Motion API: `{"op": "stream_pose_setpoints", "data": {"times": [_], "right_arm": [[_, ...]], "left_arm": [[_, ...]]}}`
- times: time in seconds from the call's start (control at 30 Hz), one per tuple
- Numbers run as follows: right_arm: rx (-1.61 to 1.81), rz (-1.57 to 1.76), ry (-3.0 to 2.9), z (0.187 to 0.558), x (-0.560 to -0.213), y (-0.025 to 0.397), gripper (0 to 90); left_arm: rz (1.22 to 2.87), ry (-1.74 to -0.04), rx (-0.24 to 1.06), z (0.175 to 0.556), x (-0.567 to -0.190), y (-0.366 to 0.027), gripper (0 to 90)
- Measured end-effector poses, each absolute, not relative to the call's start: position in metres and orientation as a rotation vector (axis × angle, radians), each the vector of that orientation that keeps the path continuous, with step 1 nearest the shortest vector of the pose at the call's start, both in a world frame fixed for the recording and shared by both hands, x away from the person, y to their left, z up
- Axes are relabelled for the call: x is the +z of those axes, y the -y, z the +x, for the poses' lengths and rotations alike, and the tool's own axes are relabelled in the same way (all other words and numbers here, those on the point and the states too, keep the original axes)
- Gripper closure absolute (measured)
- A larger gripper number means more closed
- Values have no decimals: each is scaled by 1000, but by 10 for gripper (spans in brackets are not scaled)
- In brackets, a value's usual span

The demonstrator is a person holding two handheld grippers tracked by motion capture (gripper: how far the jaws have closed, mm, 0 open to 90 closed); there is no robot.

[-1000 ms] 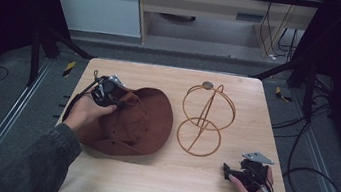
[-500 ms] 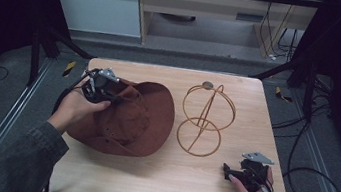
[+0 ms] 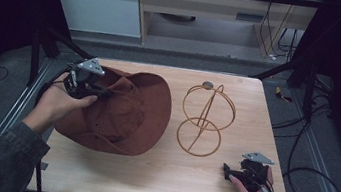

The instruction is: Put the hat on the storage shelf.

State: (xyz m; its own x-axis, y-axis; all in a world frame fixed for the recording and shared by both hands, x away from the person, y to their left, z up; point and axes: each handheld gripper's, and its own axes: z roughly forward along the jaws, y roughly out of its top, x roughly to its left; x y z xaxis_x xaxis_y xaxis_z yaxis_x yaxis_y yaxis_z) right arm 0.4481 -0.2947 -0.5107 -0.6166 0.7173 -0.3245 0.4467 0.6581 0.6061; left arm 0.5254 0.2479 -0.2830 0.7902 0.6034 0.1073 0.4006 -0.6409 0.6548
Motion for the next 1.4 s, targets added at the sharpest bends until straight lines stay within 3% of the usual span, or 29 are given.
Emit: {"op": "stream_pose_setpoints", "data": {"times": [0.73, 1.4], "right_arm": [[648, 898, -2322, 448, -511, 295, 21], [648, 901, -2322, 448, -511, 295, 21]], "left_arm": [[2236, -576, 507, 504, -181, -224, 881], [2245, -475, 544, 500, -149, -178, 880]]}}
